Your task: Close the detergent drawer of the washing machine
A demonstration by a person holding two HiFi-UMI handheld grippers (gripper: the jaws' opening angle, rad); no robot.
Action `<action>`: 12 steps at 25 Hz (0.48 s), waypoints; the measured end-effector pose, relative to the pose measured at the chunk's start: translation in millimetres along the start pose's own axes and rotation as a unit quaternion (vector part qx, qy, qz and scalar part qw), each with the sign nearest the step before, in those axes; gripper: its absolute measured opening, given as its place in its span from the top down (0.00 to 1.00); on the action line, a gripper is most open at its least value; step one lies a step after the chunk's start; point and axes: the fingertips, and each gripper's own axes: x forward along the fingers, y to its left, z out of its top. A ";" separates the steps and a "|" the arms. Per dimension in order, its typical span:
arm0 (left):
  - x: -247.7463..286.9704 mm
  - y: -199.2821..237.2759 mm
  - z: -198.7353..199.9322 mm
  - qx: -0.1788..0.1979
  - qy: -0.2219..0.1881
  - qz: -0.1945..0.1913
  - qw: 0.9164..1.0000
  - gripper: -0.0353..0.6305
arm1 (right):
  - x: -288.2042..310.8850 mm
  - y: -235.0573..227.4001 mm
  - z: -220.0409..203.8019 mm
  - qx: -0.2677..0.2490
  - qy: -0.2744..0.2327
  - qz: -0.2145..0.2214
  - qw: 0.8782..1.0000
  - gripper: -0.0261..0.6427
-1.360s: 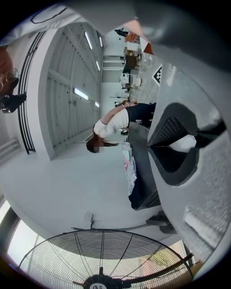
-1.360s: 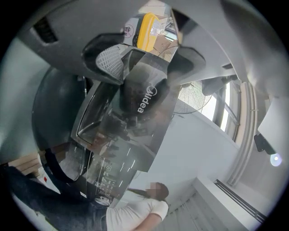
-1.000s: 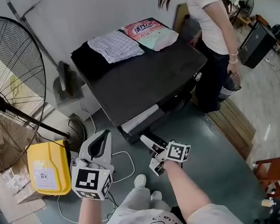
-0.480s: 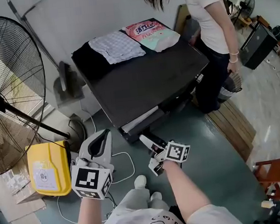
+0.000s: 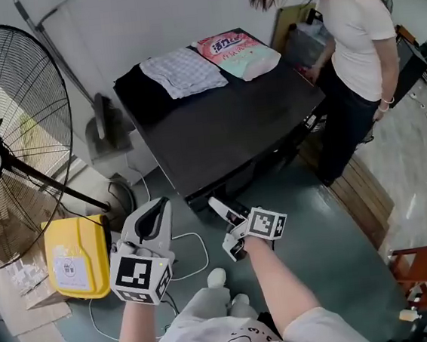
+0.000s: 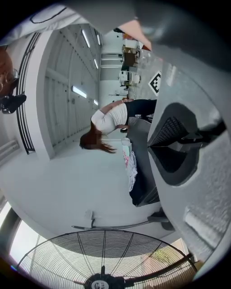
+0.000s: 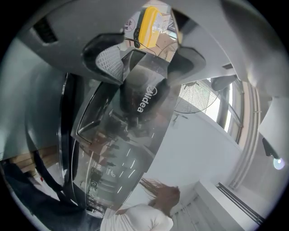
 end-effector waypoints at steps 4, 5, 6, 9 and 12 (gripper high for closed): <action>2.7 5.9 -1.6 -0.002 0.000 0.006 1.000 0.92 | 2.7 -1.4 0.4 -0.007 0.001 0.000 1.000 0.52; 3.6 6.1 -1.5 -0.002 0.000 0.005 1.000 0.92 | 3.3 -2.2 0.6 -0.009 0.003 -0.002 1.000 0.52; 4.3 5.9 -1.2 -0.001 0.001 0.005 1.000 0.92 | 4.0 -2.8 0.8 -0.012 0.006 -0.003 1.000 0.52; 5.5 3.4 -1.5 0.004 0.002 0.001 1.000 0.92 | 8.7 -3.9 3.0 -0.020 0.013 -0.012 1.000 0.50; 5.6 -0.8 -2.6 0.009 0.004 -0.003 1.000 0.92 | 17.5 -4.4 7.7 -0.028 0.019 -0.026 0.999 0.49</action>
